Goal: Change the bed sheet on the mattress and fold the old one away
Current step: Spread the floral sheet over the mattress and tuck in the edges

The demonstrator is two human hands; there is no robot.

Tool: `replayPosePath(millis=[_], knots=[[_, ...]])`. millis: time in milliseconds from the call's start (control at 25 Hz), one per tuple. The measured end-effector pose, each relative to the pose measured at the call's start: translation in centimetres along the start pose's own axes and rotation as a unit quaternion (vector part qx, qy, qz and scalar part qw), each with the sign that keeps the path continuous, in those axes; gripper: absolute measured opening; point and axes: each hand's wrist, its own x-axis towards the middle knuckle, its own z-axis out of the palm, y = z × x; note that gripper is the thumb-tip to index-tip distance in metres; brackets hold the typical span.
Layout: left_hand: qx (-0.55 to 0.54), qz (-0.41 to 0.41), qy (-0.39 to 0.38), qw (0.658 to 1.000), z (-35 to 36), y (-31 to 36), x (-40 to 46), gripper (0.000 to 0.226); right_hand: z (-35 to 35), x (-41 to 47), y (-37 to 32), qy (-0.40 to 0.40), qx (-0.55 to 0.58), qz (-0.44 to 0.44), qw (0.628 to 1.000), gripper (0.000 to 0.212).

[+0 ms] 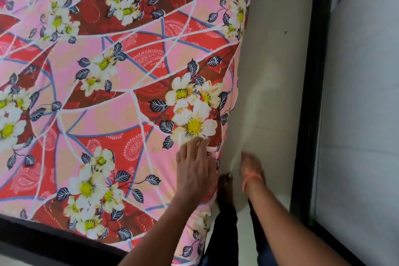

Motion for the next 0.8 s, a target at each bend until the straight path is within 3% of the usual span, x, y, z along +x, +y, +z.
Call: replayPosePath(millis=[80,160,240,360,400,480,520,600,680,800], knots=[[0.009,0.017,0.037,0.999,0.1,0.3,5.4,0.041,0.3,1.1,-7.0,0.008,0.144,-0.061,0.988,0.017],[0.025,0.009,0.012,1.0,0.8,1.0,10.3,0.053,2.8,1.4,-13.3,-0.112,0.228,-0.087,0.963,0.039],[0.06,0.004,-0.007,0.998,2.2,1.4,12.0,0.064,5.6,1.0,-13.9,-0.221,0.23,-0.122,0.94,0.063],[0.074,-0.006,-0.011,0.997,2.9,1.5,11.1,0.068,3.3,-2.6,-14.8,-0.287,0.165,-0.056,0.942,0.106],[0.069,-0.007,-0.019,0.997,3.1,1.4,10.3,0.068,2.2,-3.5,-14.9,-0.23,0.102,-0.019,0.968,0.107],[0.059,-0.005,-0.056,0.997,2.2,2.0,8.9,0.066,-0.7,-4.1,-14.0,-0.146,-0.025,-0.01,0.989,0.057],[0.071,-0.009,-0.086,0.994,1.2,2.7,8.6,0.064,-1.9,-4.8,-14.1,-0.115,-0.107,-0.001,0.988,0.049],[0.067,-0.061,-0.18,0.979,-1.6,4.2,9.0,0.065,-3.6,-4.3,-14.8,-0.078,-0.213,0.018,0.974,0.058],[0.008,-0.122,-0.236,0.964,-4.9,5.6,10.3,0.062,-4.9,-3.9,-18.4,-0.009,-0.319,-0.013,0.948,0.051],[-0.102,-0.2,-0.145,0.964,-10.9,8.6,14.1,0.041,-7.6,-5.4,-25.6,0.043,-0.325,-0.093,0.94,0.042]])
